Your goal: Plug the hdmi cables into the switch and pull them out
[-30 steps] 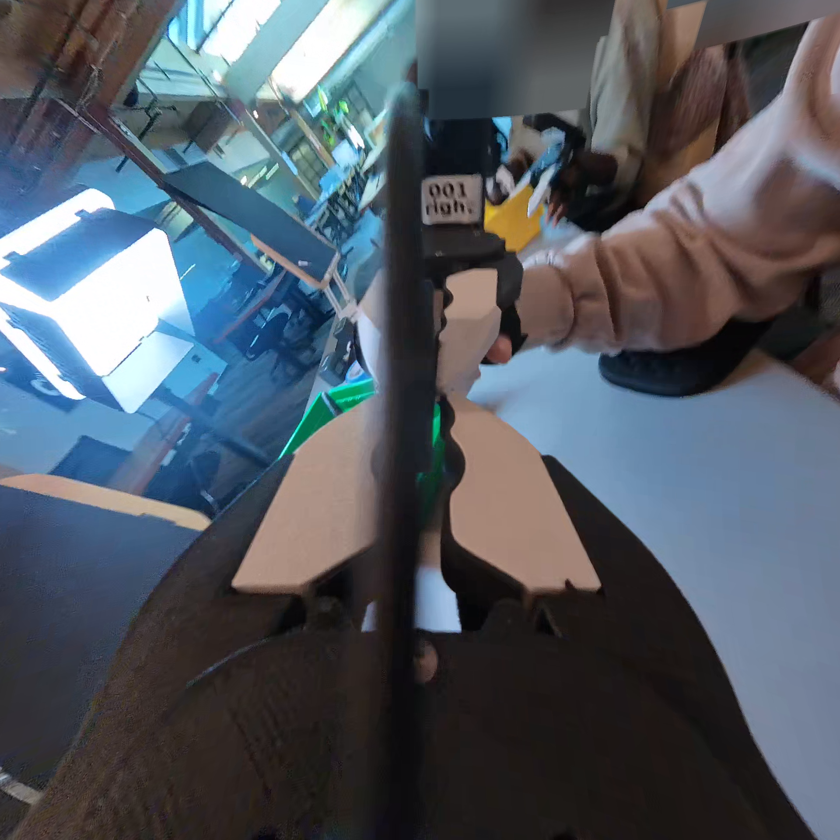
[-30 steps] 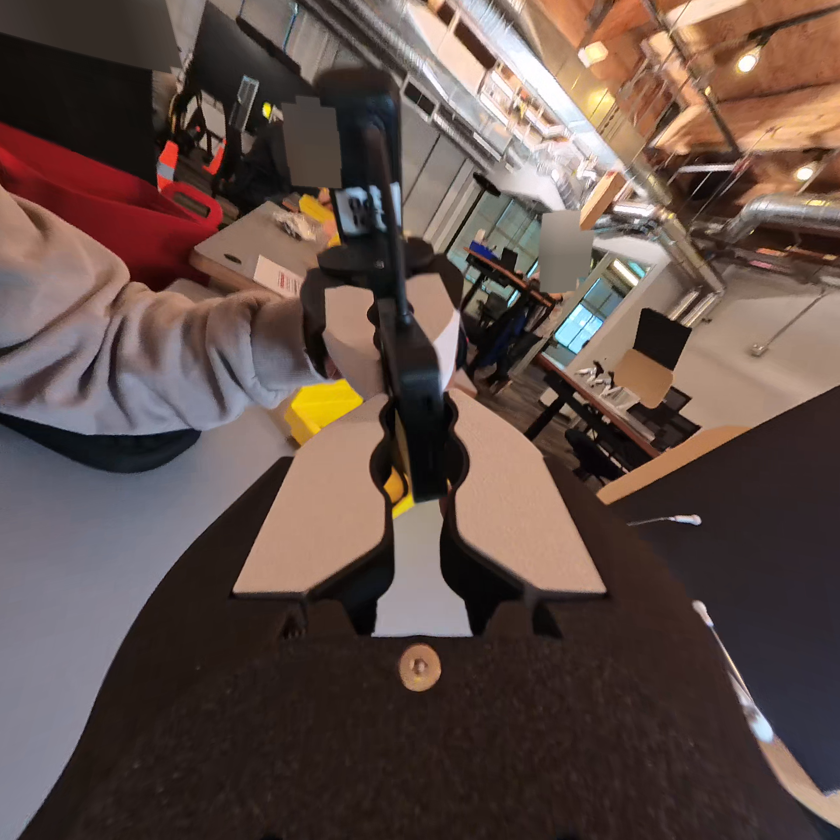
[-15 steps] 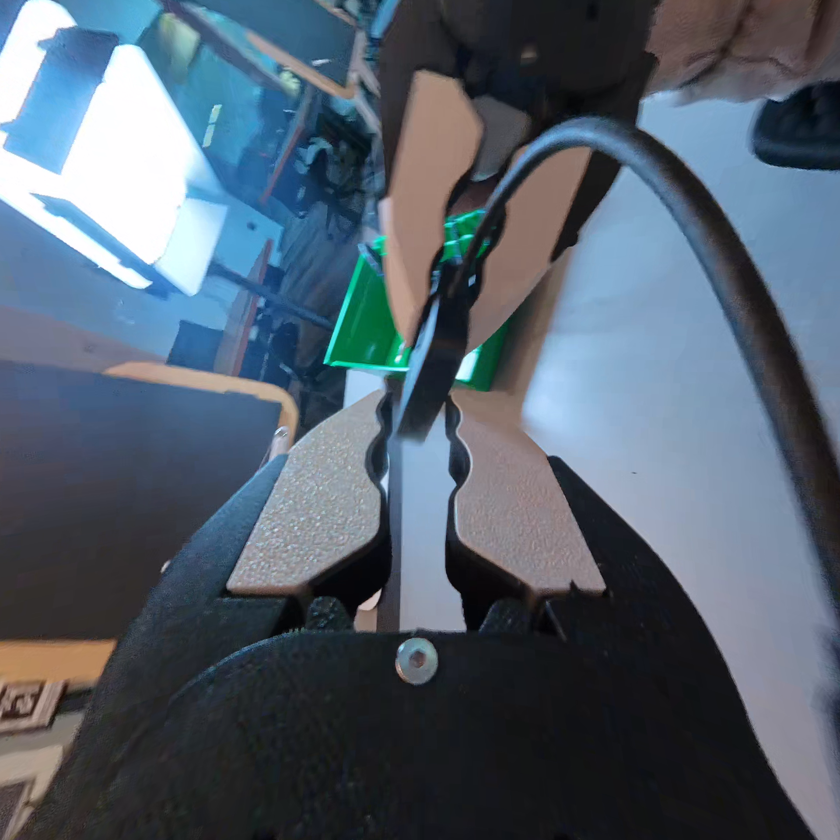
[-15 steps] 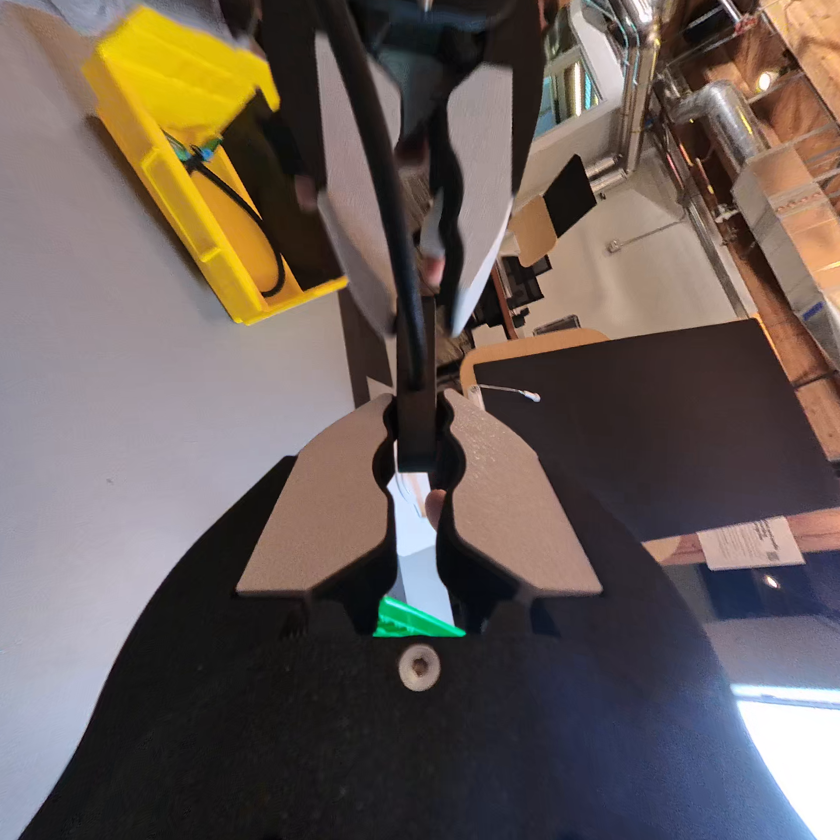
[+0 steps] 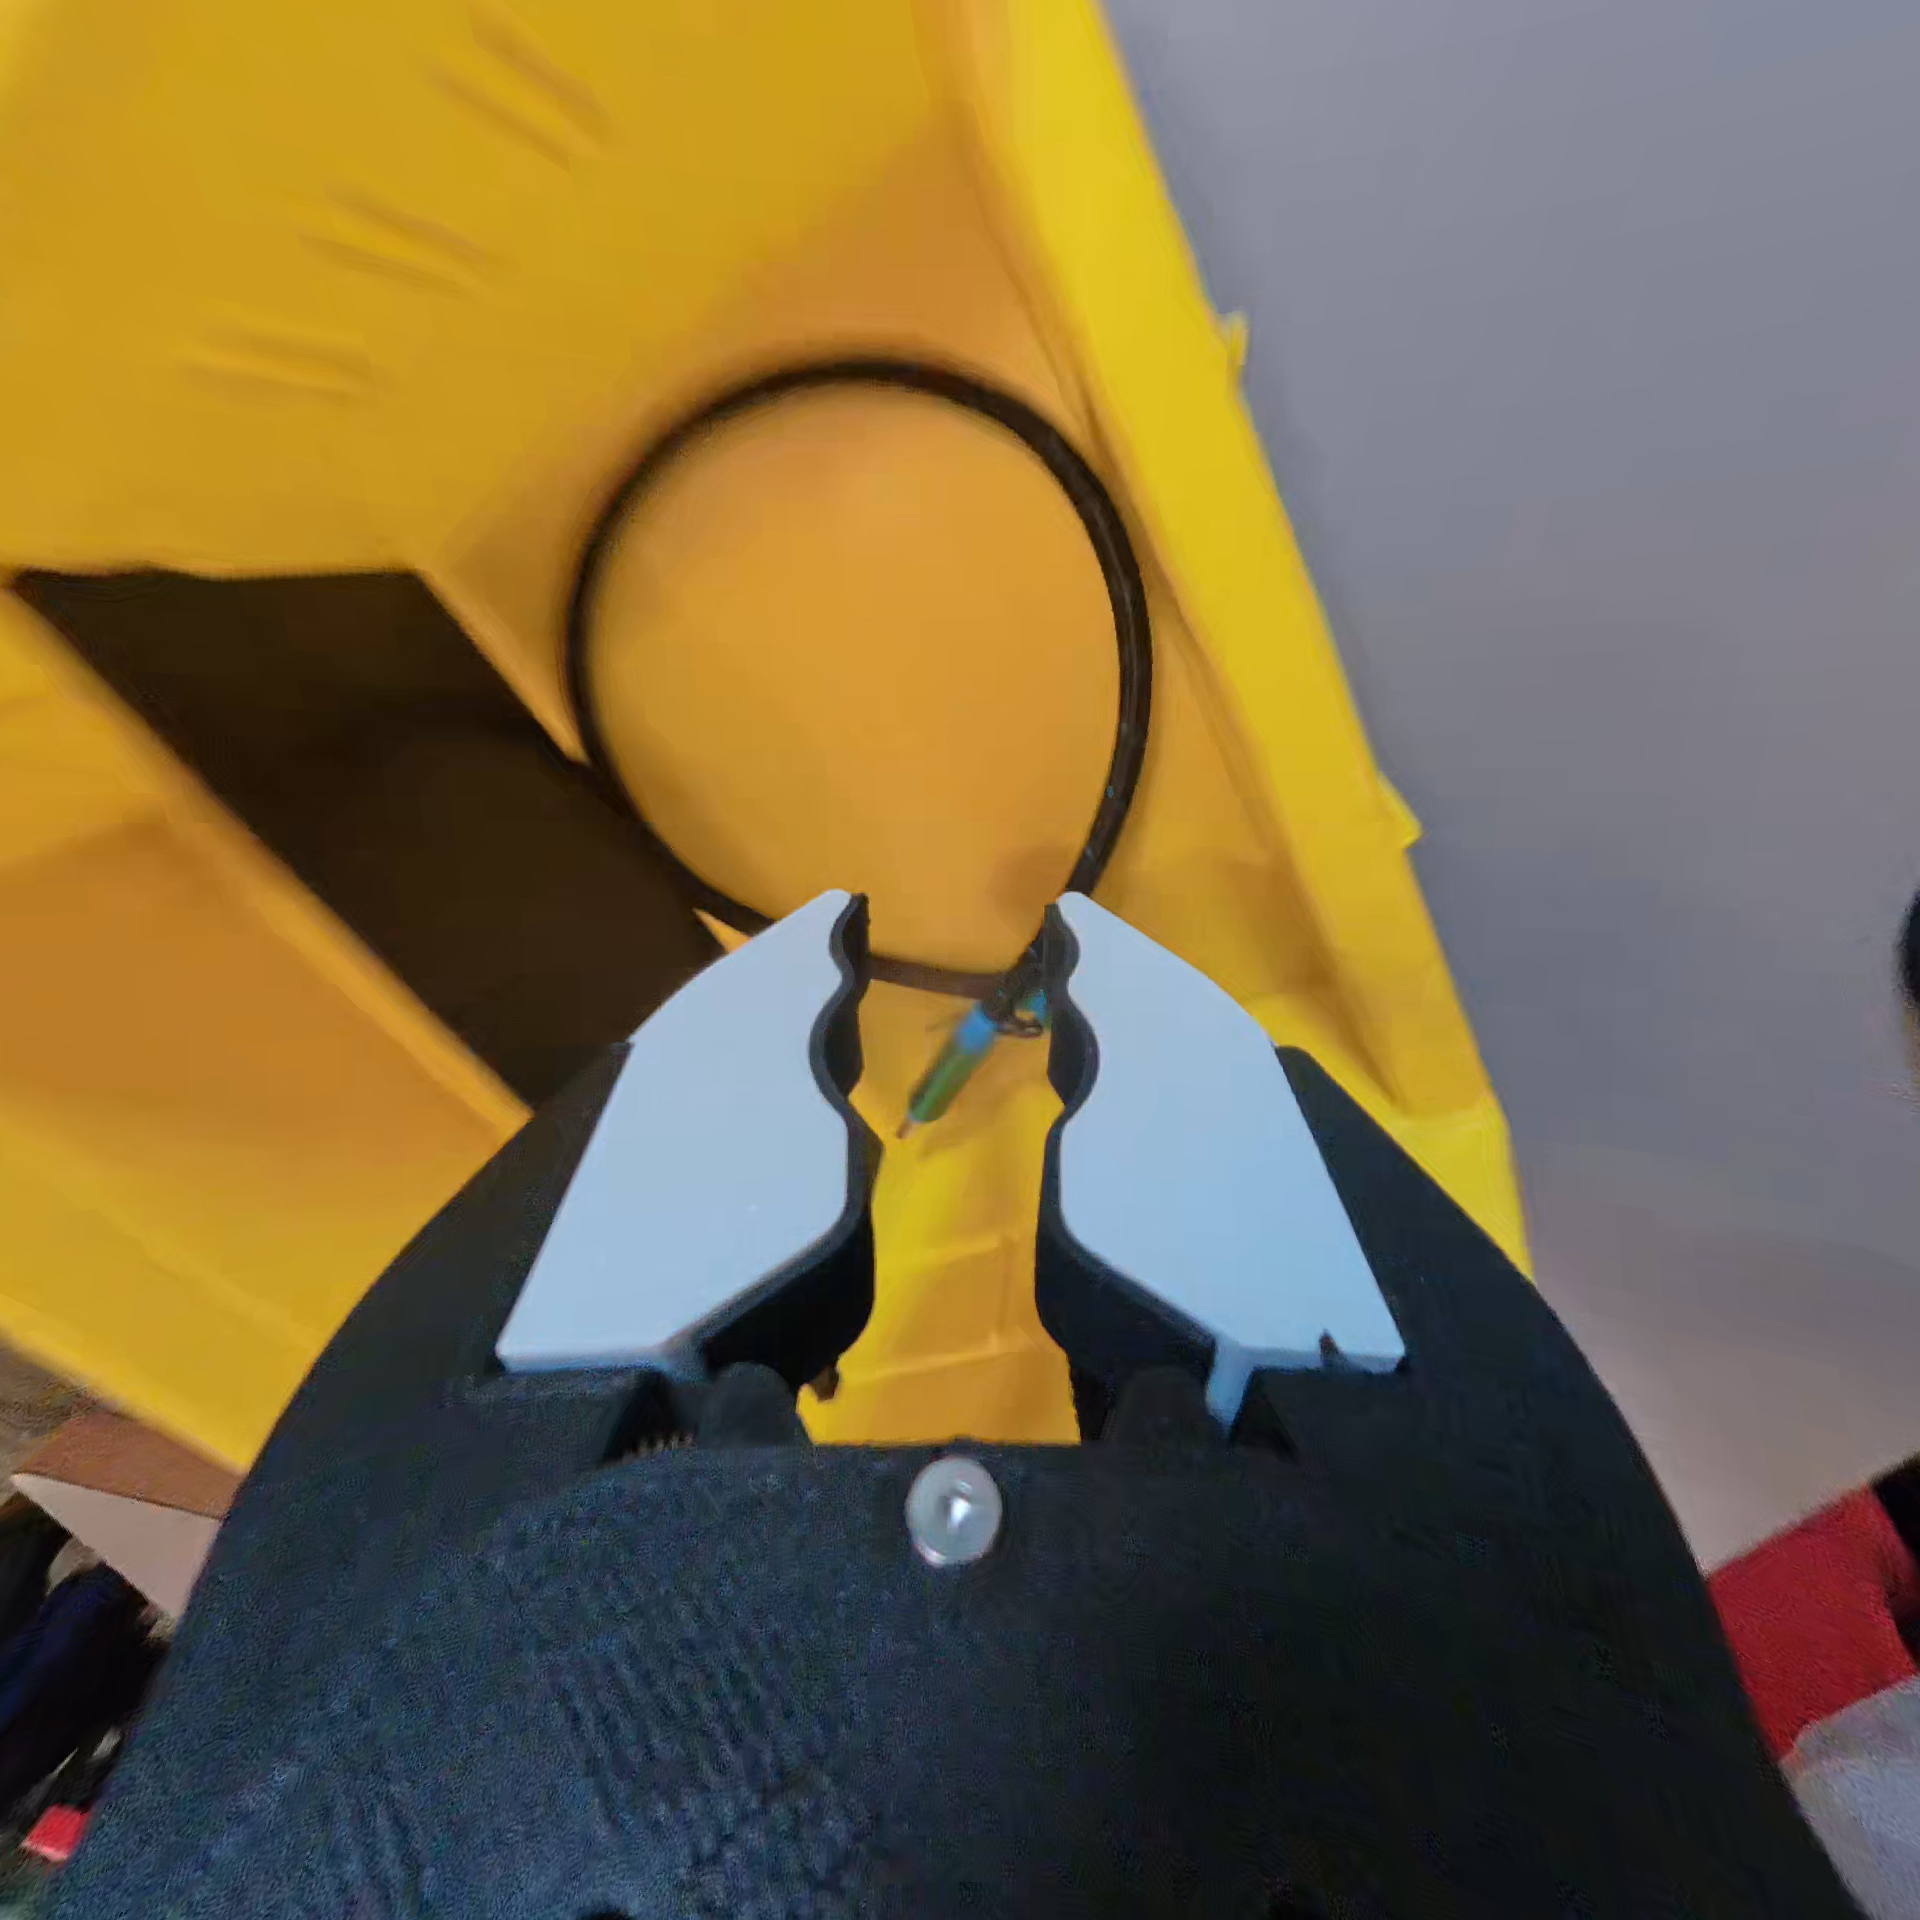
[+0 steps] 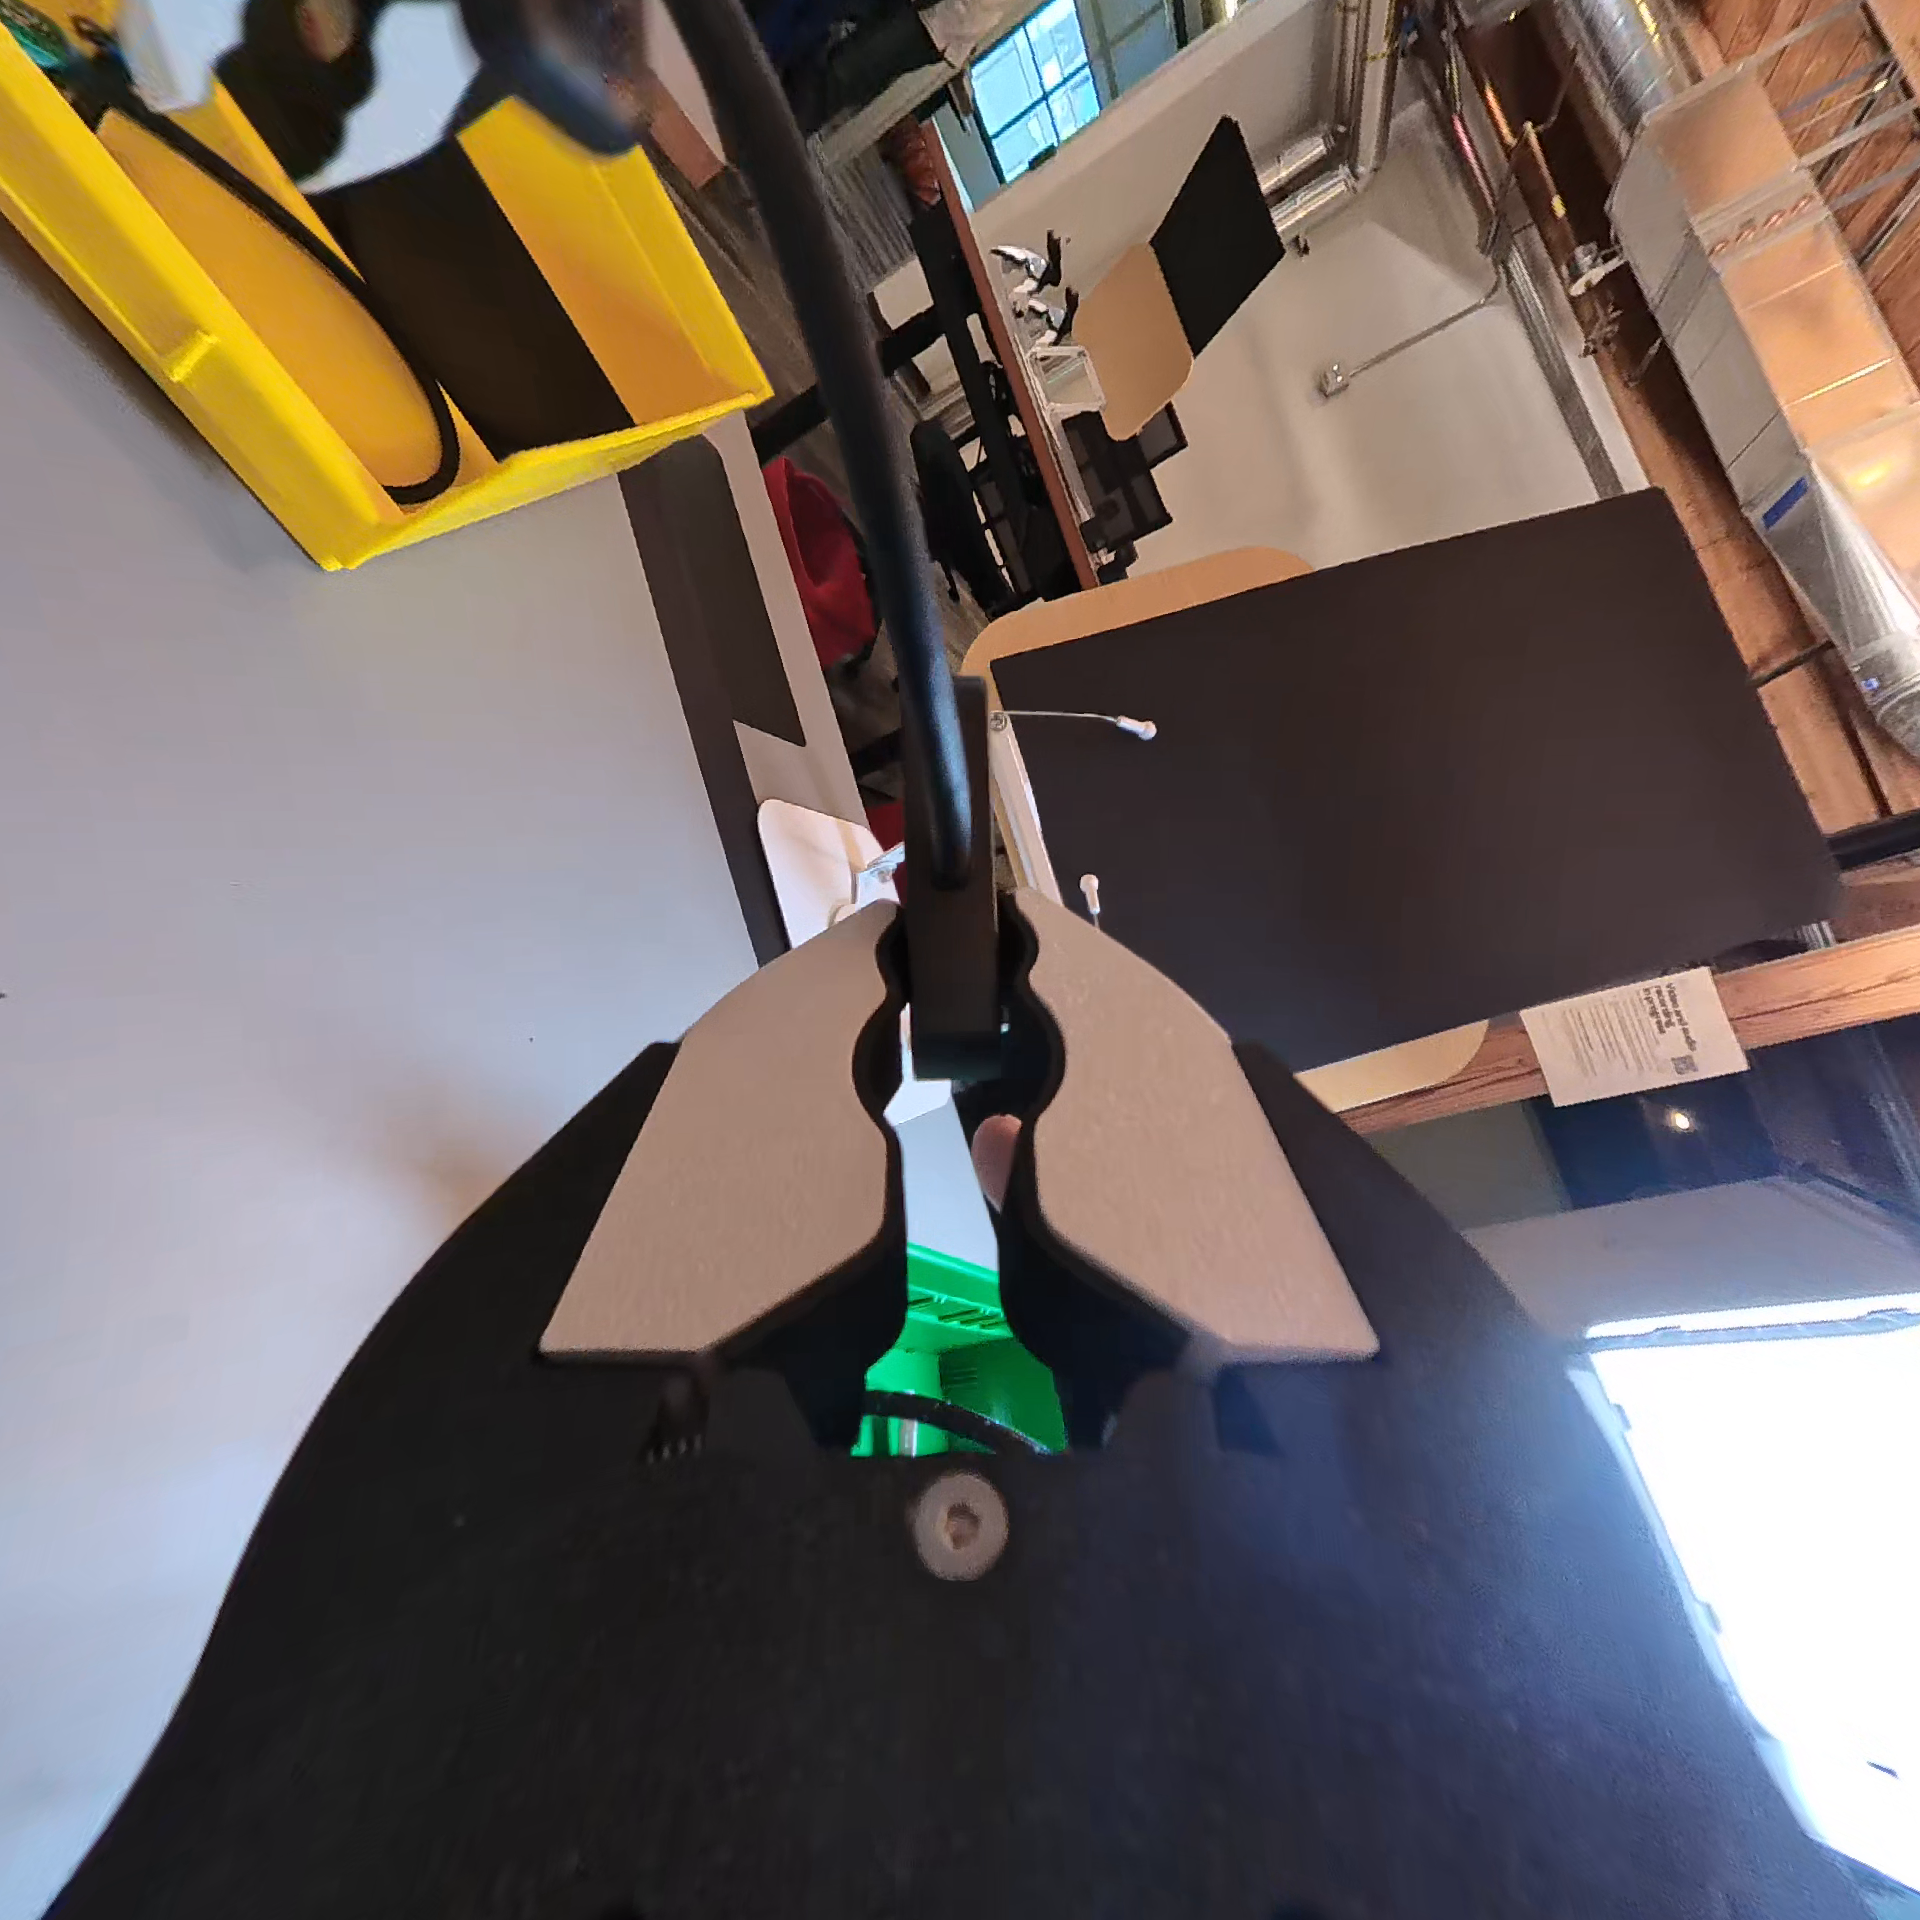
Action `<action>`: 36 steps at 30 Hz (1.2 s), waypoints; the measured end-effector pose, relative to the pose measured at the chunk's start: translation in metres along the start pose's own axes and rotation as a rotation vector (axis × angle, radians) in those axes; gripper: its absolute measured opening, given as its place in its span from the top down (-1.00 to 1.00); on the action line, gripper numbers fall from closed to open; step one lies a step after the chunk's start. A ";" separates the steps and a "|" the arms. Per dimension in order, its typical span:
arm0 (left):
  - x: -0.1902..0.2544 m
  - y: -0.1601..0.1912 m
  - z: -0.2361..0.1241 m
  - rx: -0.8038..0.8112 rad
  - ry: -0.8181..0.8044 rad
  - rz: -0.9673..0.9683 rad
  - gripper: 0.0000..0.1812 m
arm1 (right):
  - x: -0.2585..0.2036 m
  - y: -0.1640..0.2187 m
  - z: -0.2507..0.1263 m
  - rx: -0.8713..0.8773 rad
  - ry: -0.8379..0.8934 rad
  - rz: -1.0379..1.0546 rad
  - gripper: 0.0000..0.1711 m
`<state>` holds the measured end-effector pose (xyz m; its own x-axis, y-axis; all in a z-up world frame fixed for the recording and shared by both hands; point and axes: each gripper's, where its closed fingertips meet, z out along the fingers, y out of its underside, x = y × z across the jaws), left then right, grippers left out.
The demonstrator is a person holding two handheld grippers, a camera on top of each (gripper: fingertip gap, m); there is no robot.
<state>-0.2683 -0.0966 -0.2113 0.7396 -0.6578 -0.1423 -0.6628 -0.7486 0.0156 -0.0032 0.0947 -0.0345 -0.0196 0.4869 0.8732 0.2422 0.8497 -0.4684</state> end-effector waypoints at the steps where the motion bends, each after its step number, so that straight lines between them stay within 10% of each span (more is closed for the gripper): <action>1: 0.005 0.010 0.015 -0.063 0.031 0.019 0.64 | 0.001 0.001 0.000 0.004 -0.004 0.015 0.83; 13: 0.002 0.008 0.005 -0.046 0.072 0.030 0.91 | 0.009 0.013 -0.002 -0.007 0.013 0.074 0.83; 20: 0.009 -0.061 -0.140 0.528 -0.236 0.049 0.93 | 0.031 0.016 -0.012 0.033 0.060 0.181 0.83; 25: 0.096 -0.165 -0.204 1.093 -0.043 0.076 0.93 | 0.047 0.025 -0.021 0.010 0.109 0.218 0.83; 30: 0.138 -0.231 -0.164 1.359 0.401 -0.170 0.93 | 0.055 0.038 -0.029 -0.007 0.124 0.254 0.83; 36: 0.121 -0.248 -0.048 1.146 0.634 -0.523 0.94 | 0.049 0.048 -0.021 -0.009 0.097 0.288 0.83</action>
<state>-0.0093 0.0053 -0.1852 0.6488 -0.4838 0.5873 0.2021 -0.6346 -0.7460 0.0281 0.1551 -0.0109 0.1437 0.6855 0.7137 0.2334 0.6774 -0.6976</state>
